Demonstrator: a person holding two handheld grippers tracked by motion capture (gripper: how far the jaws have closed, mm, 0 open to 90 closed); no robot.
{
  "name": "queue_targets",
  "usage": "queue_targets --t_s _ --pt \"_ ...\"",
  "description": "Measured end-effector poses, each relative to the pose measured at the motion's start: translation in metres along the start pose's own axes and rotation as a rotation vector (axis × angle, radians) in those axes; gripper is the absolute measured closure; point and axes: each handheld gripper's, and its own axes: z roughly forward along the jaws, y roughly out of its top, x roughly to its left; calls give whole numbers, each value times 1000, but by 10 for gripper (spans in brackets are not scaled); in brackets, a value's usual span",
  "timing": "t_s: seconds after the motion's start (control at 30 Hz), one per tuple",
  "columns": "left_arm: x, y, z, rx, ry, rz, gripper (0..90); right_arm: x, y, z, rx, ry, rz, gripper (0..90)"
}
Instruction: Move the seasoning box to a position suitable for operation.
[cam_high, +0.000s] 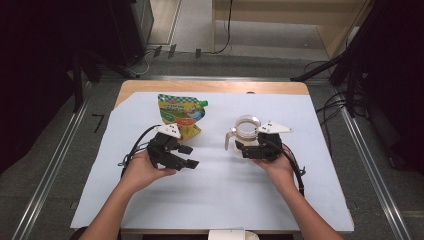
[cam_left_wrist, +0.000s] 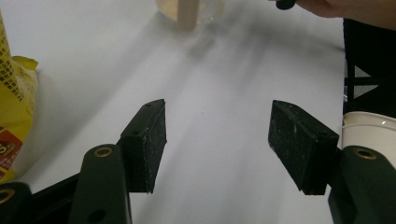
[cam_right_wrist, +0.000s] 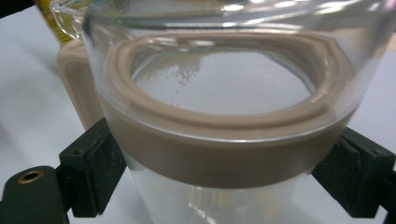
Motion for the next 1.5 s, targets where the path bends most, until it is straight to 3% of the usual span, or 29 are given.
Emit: queue_targets --t_s 0.4,0.57,0.63,0.93,1.07,1.27,1.4,1.5 --pt "4 1 -2 -11 1 -9 377 36 -13 0 25 85 -28 120" --pt "5 0 -4 -18 8 -3 383 50 -18 5 43 113 -62 119" --pt "5 0 -4 -19 7 -4 382 54 -21 6 32 104 -87 120" --pt "6 2 1 -37 -11 -5 393 53 -26 3 35 111 -67 115" --pt "6 2 5 -21 13 -16 433 54 -25 2 46 112 -79 111" --pt "5 4 8 -16 2 4 447 53 -26 -2 102 130 -58 95" --pt "5 4 12 -13 -4 4 471 49 -25 -14 102 156 5 96" --pt "4 5 15 -11 -19 10 500 48 -24 -27 120 145 43 111"
